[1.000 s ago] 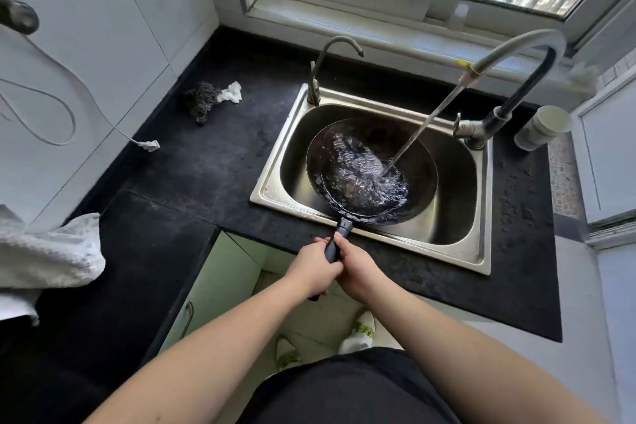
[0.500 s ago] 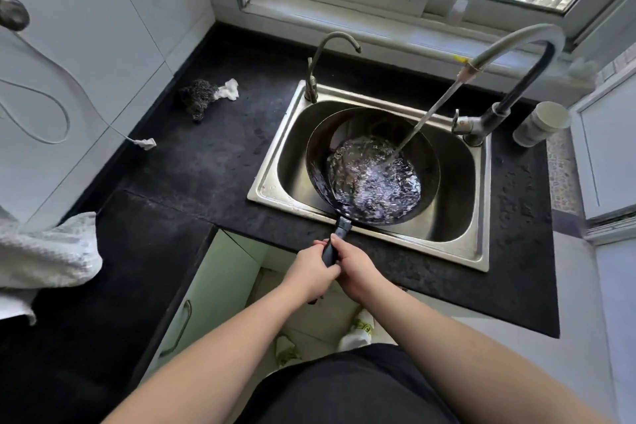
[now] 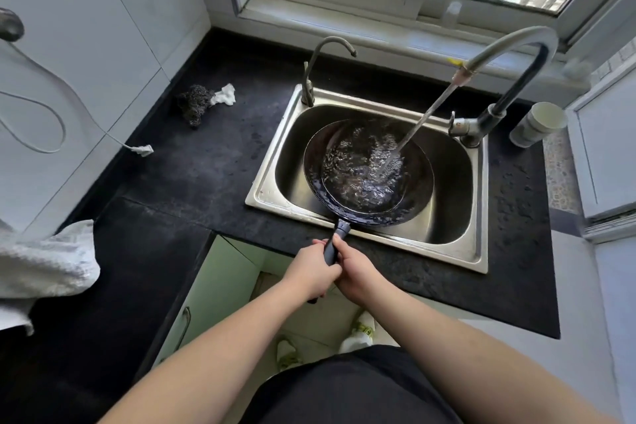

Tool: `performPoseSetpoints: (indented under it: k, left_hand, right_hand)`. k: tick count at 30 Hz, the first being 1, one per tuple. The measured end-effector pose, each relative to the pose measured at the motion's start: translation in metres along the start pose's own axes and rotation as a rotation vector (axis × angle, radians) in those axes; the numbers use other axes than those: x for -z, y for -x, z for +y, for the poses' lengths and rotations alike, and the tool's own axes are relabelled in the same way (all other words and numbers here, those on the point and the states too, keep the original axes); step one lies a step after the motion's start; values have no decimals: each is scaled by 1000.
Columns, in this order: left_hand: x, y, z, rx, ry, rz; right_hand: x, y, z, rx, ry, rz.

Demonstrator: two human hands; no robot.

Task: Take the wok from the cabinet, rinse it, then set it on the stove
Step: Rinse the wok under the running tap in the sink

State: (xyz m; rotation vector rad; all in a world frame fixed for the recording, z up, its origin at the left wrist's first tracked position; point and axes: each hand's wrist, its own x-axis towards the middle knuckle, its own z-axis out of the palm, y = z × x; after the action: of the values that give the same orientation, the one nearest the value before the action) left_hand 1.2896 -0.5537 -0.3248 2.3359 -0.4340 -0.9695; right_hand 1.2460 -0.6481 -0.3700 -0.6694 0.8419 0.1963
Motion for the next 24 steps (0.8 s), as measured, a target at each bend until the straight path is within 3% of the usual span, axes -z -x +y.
performPoseSetpoints:
  k: [15,24]
  left_hand:
    - [7,-5,-18,-94,0,-34]
    - [15,-4,4,-20,-8,-74]
  right_hand:
    - [-4,-10,11,54,-22,59]
    - [-9,-3,-1,13,-72,38]
